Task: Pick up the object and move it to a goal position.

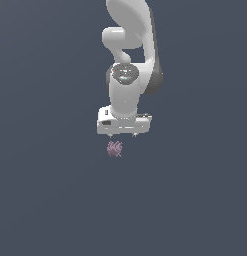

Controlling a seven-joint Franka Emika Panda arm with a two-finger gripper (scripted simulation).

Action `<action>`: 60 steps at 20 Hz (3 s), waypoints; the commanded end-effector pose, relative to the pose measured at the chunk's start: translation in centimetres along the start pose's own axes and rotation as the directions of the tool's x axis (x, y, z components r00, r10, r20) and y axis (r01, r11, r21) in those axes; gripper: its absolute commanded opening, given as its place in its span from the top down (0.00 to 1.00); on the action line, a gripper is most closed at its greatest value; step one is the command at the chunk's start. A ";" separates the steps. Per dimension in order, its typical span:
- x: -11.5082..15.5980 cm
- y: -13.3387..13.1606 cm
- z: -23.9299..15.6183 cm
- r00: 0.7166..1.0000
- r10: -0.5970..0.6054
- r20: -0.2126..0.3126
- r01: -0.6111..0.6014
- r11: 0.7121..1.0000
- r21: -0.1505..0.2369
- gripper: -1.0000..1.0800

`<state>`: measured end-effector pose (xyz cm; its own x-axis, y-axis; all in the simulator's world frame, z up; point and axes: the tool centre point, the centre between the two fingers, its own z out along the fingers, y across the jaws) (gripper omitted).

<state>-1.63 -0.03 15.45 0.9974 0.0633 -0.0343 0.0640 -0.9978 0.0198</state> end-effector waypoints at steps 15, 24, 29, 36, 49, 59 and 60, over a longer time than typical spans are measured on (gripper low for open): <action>0.5 0.6 -1.6 0.998 0.048 -0.033 -0.048 0.999 -0.006 0.04; 0.4 0.8 -1.2 0.999 -0.028 -0.031 0.028 1.000 -0.009 0.04; 0.4 1.0 -0.7 0.993 -0.113 -0.029 0.113 0.993 -0.012 0.04; 0.4 1.5 0.3 0.960 -0.279 -0.025 0.279 0.960 -0.017 0.04; 0.3 2.3 2.1 0.813 -0.582 -0.019 0.582 0.813 -0.020 0.04; 0.1 2.9 3.4 0.636 -0.772 -0.018 0.772 0.636 -0.021 0.04; 0.1 2.9 3.5 0.615 -0.788 -0.018 0.788 0.615 -0.022 0.04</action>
<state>-1.41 -2.94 12.16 0.5970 0.8020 -0.0195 0.8022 -0.5970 0.0079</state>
